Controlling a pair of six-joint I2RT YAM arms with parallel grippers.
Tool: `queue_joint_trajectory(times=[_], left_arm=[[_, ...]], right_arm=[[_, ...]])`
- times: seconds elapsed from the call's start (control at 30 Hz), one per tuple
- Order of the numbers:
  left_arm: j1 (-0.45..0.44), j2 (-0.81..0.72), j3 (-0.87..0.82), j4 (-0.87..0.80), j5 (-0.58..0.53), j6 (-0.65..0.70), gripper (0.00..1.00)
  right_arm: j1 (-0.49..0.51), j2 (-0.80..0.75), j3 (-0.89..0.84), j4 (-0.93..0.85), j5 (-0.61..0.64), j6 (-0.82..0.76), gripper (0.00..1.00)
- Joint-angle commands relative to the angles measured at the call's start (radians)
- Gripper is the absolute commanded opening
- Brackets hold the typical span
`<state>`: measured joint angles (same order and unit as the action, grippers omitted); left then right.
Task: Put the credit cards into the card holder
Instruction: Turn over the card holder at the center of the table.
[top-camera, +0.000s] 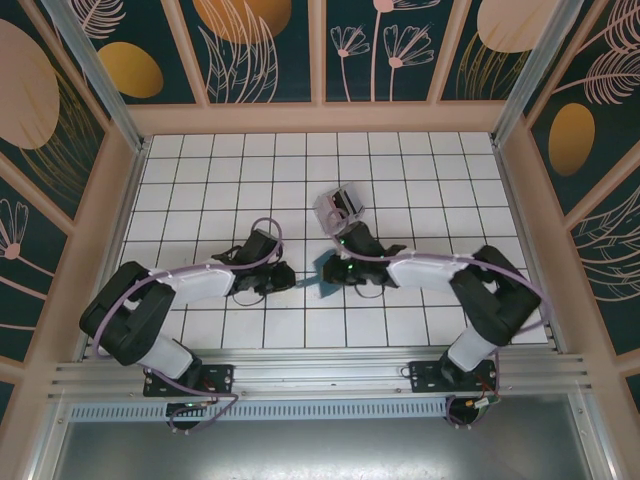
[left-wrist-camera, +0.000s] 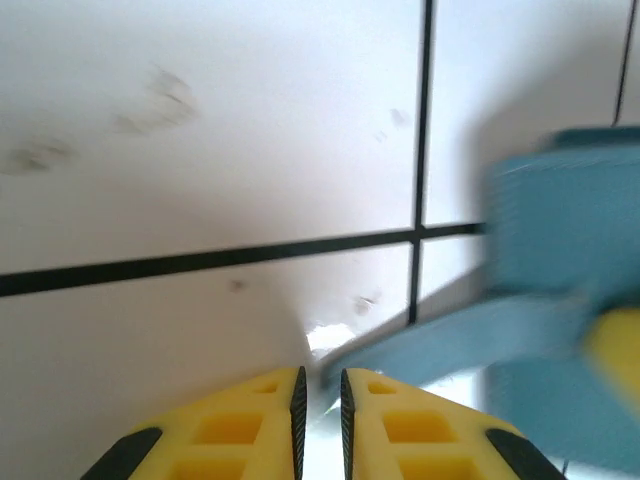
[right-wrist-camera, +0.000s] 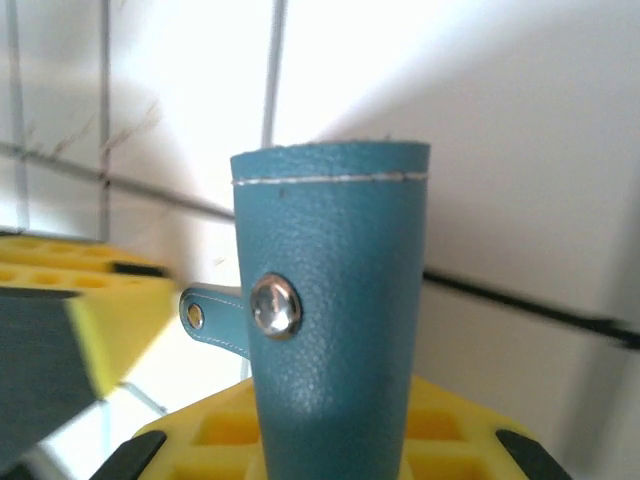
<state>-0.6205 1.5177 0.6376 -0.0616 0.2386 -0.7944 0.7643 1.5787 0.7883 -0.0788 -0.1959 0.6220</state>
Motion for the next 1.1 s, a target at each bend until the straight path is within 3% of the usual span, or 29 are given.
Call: queue_joint_trajectory(times=[0.0, 0.17, 0.27, 0.57, 0.6, 0.67, 0.77, 0.93, 1.07], left_arm=[[0.014, -0.032, 0.034, -0.065, -0.130, -0.017, 0.21], [0.030, -0.036, 0.040, -0.018, -0.119, -0.019, 0.22], [0.038, -0.043, 0.037, -0.003, -0.120, -0.016, 0.21], [0.102, -0.102, -0.052, 0.059, -0.094, -0.039, 0.20], [0.110, -0.108, -0.061, 0.059, -0.091, -0.039, 0.20], [0.123, -0.118, -0.074, 0.056, -0.095, -0.033, 0.19], [0.138, -0.122, -0.082, 0.055, -0.097, -0.025, 0.19], [0.139, -0.077, -0.061, 0.080, -0.051, -0.012, 0.19], [0.140, -0.028, -0.036, 0.143, 0.043, -0.003, 0.18]], right_arm=[[-0.024, -0.121, 0.095, -0.348, 0.399, -0.147, 0.11], [0.024, -0.142, 0.223, -0.608, 0.764, -0.159, 0.13], [0.064, -0.077, 0.275, -0.669, 0.849, -0.147, 0.13], [0.229, 0.346, 0.474, -0.621, 0.821, -0.130, 0.13], [0.241, 0.381, 0.501, -0.621, 0.815, -0.128, 0.16], [0.258, 0.418, 0.534, -0.609, 0.788, -0.130, 0.31], [0.264, 0.398, 0.524, -0.548, 0.700, -0.132, 0.54], [0.264, 0.330, 0.512, -0.517, 0.639, -0.143, 0.58], [0.239, 0.188, 0.447, -0.429, 0.534, -0.147, 0.59]])
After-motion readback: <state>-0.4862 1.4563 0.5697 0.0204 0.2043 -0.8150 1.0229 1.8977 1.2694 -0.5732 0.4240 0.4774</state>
